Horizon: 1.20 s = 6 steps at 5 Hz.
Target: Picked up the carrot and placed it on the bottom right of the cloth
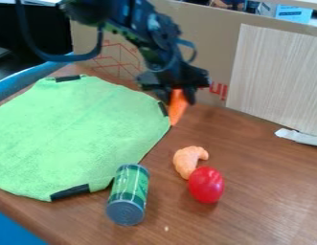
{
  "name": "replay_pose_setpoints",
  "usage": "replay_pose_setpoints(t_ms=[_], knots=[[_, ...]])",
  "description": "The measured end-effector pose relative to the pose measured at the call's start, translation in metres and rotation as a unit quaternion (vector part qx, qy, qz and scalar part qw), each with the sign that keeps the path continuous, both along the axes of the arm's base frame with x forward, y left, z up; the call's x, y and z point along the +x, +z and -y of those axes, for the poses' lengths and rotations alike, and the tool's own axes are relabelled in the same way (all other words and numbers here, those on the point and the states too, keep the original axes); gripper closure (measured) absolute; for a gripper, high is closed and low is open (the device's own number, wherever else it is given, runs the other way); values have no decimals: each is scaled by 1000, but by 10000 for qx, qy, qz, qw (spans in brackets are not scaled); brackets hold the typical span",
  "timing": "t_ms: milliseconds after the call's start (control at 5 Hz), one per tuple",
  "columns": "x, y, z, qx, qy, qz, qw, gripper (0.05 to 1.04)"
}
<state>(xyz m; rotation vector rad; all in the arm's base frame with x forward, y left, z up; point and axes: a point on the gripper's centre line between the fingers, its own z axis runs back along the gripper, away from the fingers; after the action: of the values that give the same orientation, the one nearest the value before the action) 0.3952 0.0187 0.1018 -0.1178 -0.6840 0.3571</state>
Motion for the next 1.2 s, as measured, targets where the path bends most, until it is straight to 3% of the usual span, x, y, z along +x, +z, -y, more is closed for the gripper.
replay_pose_setpoints(t_ms=[200,400,800,1000,1200], knots=[[-13,1,-27,-191,-937,-288,9950,587],[-22,17,-46,-221,-2014,-175,9791,587],[-30,27,-91,-119,-3239,-722,9433,587],[-31,31,-119,-63,-3777,-1054,9199,587],[-33,23,-150,-55,-4150,-1213,9017,587]])
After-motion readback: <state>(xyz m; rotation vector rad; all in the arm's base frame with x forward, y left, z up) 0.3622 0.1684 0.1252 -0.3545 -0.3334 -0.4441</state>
